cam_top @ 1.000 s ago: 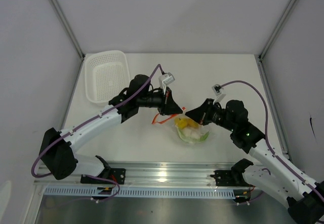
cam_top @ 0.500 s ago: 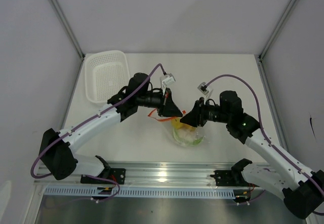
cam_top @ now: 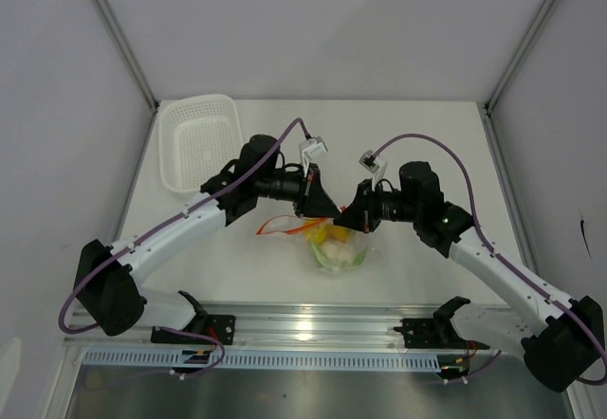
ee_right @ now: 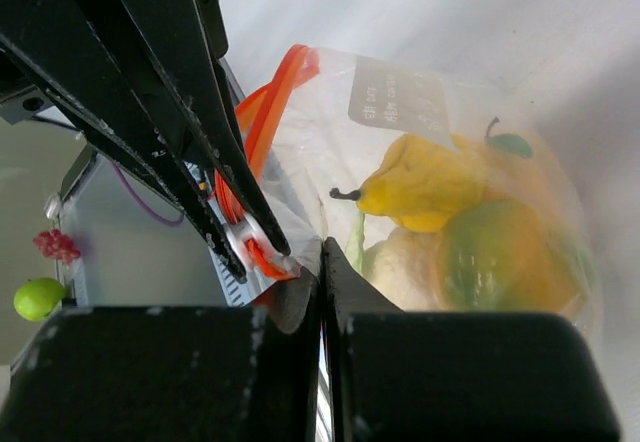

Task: Place the food in the zip-top bag and seal the zipper
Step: Adjust the zipper food storage bag at the center of the board.

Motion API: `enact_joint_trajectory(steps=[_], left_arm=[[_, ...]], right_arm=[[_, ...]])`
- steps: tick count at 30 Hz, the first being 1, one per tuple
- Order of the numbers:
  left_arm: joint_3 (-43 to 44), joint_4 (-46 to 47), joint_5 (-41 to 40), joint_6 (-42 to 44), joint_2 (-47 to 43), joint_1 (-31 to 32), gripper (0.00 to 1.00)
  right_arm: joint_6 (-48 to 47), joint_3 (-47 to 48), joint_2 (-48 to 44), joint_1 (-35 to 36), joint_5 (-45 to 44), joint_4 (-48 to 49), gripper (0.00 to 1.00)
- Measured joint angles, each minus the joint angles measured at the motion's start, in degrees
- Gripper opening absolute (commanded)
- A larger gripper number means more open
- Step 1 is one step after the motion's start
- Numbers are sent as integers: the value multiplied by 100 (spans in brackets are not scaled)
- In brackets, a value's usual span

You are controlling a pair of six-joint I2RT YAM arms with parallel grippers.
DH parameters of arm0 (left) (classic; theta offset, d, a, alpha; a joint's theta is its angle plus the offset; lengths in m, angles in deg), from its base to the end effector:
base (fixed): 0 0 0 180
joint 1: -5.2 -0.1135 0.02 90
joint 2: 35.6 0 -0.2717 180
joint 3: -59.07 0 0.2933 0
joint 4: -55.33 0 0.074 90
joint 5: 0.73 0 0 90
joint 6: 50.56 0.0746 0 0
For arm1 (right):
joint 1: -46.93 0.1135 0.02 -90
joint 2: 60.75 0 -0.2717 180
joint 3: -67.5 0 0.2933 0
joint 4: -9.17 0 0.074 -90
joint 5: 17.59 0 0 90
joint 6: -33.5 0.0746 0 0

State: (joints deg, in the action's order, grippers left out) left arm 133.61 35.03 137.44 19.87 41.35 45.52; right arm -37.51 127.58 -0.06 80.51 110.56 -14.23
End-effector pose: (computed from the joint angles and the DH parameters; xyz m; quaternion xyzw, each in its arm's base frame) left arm 0.2430 -0.2791 0.3181 0.3593 0.7069 -0.5469 0.2687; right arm 0.2257 0.2051 0.2933 -0.2772 0.7637 0.4737 0.3401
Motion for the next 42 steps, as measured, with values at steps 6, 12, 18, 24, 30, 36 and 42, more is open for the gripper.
enact_joint_trajectory(steps=[6, 12, 18, 24, 30, 36, 42], left_arm=[[256, -234, -503, 15, 98, 2, 6], [310, -334, -852, 11, 164, 2, 10], [339, -352, -997, 13, 170, 2, 11], [339, -411, -1091, 57, 170, 4, 20], [177, -669, -1064, 157, 170, -26, 27], [48, -734, -1001, 170, 170, -37, 39], [-170, -511, -1220, 190, -46, -37, 68]], right_arm=[[811, -197, -433, -57, -595, 321, 0], [1952, -391, -522, -72, -986, 723, 0], [2621, -468, -525, -111, -1174, 817, 0], [3042, -903, -754, -315, -1178, 1185, 0], [3375, -1246, -992, -789, -1167, 1646, 0], [3499, -1283, -1010, -914, -981, 1849, 0], [3480, -1283, -1012, -933, -492, 2052, 0]])
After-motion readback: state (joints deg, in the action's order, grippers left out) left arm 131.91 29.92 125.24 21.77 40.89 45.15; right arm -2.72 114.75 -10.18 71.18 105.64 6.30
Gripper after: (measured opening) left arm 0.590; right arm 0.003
